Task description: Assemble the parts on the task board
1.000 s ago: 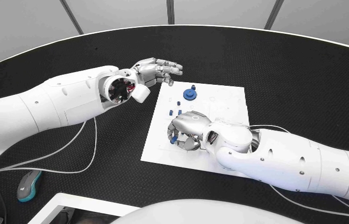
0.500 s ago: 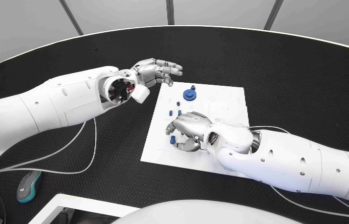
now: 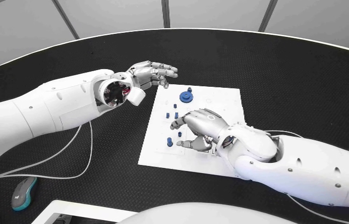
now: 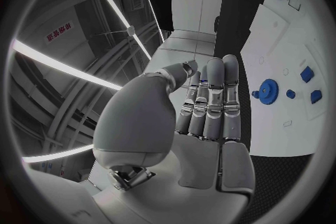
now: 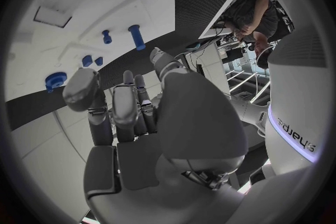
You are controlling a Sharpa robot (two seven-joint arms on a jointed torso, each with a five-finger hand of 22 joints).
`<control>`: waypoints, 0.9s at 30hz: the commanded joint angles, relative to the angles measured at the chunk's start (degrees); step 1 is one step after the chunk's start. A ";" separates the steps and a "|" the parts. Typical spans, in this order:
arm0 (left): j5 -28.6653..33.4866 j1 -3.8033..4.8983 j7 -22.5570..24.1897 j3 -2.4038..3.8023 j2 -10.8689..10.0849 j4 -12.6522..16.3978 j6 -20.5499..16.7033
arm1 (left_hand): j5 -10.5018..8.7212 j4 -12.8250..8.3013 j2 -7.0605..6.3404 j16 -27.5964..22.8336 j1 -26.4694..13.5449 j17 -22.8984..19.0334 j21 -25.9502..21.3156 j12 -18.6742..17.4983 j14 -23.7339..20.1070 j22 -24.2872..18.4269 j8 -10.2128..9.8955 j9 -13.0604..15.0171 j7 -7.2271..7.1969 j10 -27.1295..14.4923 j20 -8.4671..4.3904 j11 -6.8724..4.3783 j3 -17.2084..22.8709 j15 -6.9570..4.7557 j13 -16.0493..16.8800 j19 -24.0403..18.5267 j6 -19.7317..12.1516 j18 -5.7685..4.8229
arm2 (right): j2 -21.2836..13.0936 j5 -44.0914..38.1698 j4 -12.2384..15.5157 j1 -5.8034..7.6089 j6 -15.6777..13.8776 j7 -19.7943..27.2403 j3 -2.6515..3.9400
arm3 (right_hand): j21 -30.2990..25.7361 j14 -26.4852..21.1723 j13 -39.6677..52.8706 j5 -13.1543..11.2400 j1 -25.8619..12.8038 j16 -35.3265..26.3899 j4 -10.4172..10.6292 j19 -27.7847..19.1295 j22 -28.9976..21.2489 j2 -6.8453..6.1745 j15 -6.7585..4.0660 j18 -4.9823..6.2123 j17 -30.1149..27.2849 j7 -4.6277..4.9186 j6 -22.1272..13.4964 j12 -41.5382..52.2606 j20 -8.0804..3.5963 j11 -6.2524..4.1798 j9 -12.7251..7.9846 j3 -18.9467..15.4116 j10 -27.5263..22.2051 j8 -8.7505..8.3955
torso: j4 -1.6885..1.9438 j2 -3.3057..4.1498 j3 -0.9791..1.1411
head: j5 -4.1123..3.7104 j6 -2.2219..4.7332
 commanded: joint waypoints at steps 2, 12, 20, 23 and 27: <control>0.00 -0.01 0.07 -0.01 -0.09 -0.10 0.02 | -0.06 -0.11 0.40 -0.23 -0.03 -0.10 -0.39 0.36 -0.45 -0.08 -0.18 -0.09 0.30 -0.34 -0.10 -0.03 -0.33 0.15 -0.01 -0.31 -0.15 0.87 | -9.02 10.48 4.07 1.62 -3.41 -2.92 0.29 | 7.82 2.09 1.46 -0.06 -0.92 2.29 3.52 2.06 6.75 -0.94 -1.23 -0.62 3.71 0.00 4.01 3.26 -1.21 -1.44 0.03 3.13 9.23 1.96 | -0.44 -0.31 0.05 | -2.44 0.74; 0.00 -0.02 0.24 -0.03 -1.36 0.60 -0.60 | -0.06 -0.05 0.44 -0.22 -0.06 -0.14 -0.43 0.42 -0.46 -0.10 -0.16 -0.09 0.29 -0.36 -0.09 -0.03 -0.40 0.16 0.00 -0.31 -0.13 0.86 | -22.38 22.00 7.64 1.71 -5.52 -9.23 -0.24 | 27.75 4.90 50.75 5.61 -10.24 9.33 4.88 5.37 13.71 -1.58 -3.55 -3.84 15.74 -3.23 4.21 49.40 -3.91 -4.23 6.11 -6.07 18.41 11.85 | -1.67 -0.64 0.11 | -6.63 0.61; 0.01 -0.03 0.32 -0.05 -1.93 0.83 -0.67 | -0.06 -0.05 0.44 -0.22 -0.06 -0.14 -0.43 0.42 -0.46 -0.10 -0.16 -0.09 0.29 -0.36 -0.09 -0.03 -0.40 0.16 0.00 -0.31 -0.13 0.86 | -24.78 19.81 9.01 -0.80 -6.74 -14.62 -1.04 | 31.29 5.49 68.44 7.58 -11.63 11.00 5.34 5.91 14.53 0.92 -3.77 -4.47 18.97 -3.04 1.97 63.67 -3.62 -4.61 8.89 -10.78 21.79 16.45 | -2.35 -0.70 0.49 | -7.63 0.35; 0.01 -0.03 0.34 -0.05 -1.94 0.86 -0.61 | -0.06 -0.05 0.44 -0.22 -0.06 -0.14 -0.43 0.42 -0.46 -0.10 -0.16 -0.09 0.29 -0.36 -0.09 -0.03 -0.40 0.16 0.00 -0.31 -0.13 0.86 | -24.43 19.28 8.97 -1.29 -6.88 -16.00 -1.15 | 31.99 5.60 69.16 7.88 -11.67 11.30 5.34 6.04 14.70 1.11 -3.78 -4.60 19.57 -3.07 1.89 64.18 -3.63 -4.62 9.02 -11.15 22.03 16.74 | -2.51 -0.79 0.50 | -7.57 0.23; 0.01 -0.03 0.36 -0.05 -1.98 0.92 -0.56 | -0.06 -0.05 0.44 -0.22 -0.06 -0.14 -0.43 0.42 -0.46 -0.10 -0.16 -0.09 0.29 -0.36 -0.09 -0.03 -0.40 0.16 0.00 -0.31 -0.13 0.86 | -23.42 17.73 8.72 -2.02 -6.93 -17.52 -1.22 | 32.49 5.71 69.64 8.23 -11.80 11.61 5.35 6.13 14.82 1.21 -3.78 -4.69 20.21 -3.08 1.79 64.48 -3.63 -4.63 9.12 -11.56 22.14 16.97 | -2.40 -0.76 0.49 | -7.53 0.20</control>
